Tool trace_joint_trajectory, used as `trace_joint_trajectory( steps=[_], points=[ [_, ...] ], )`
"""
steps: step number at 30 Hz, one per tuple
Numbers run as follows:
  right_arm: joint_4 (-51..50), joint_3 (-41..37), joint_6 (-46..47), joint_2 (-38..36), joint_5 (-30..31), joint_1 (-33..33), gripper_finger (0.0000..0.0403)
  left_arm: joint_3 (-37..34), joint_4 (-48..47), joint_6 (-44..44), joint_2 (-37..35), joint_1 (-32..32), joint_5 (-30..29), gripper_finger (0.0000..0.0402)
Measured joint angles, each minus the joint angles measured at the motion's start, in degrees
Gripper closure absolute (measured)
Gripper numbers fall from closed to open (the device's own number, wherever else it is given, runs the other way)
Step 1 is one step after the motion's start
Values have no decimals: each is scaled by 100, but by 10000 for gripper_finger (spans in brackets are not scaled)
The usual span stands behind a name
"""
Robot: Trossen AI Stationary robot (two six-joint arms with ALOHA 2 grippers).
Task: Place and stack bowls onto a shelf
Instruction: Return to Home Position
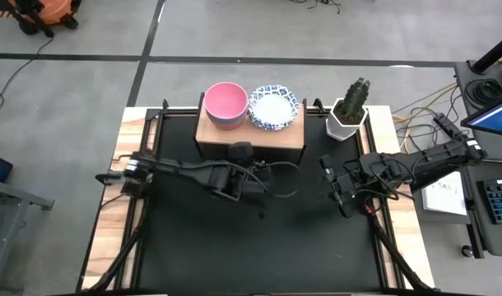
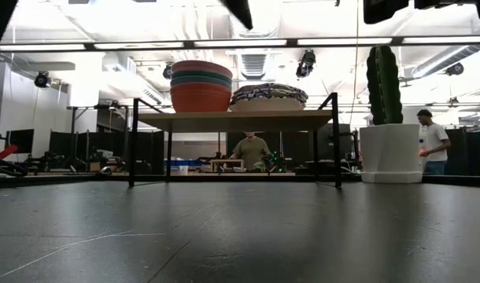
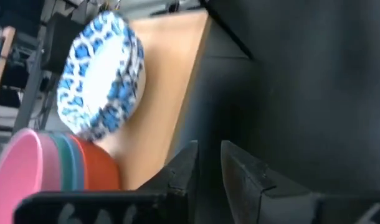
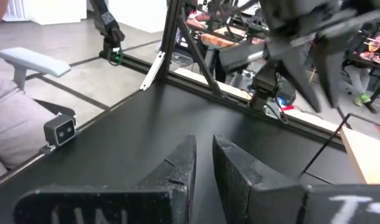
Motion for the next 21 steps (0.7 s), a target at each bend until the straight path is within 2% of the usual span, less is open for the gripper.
trace_joint_trajectory(
  steps=[3, 7, 13, 15, 17, 21],
  points=[
    [0, -2, 0, -1, -3, 0, 360, -1284, 758, -239, -571, -121, 18, 359],
    [0, -2, 0, -2, -4, 0, 360, -3469, 2805, -19, -1708, -357, 546, 362],
    [86, -2, 0, 0, -4, 0, 360, -6817, 6771, 1045, -3601, -470, 2520, 363],
    [162, -2, 0, 7, -4, 0, 360, -7742, 7747, 1147, -4258, -404, 2842, 363],
    [134, -2, 0, 8, -3, 0, 360, -8531, 8345, 1037, -4846, -363, 2538, 363],
    [136, -2, 7, 9, 85, 0, 360, -9659, 9203, 370, -5778, -354, 1231, 363]
  ],
)
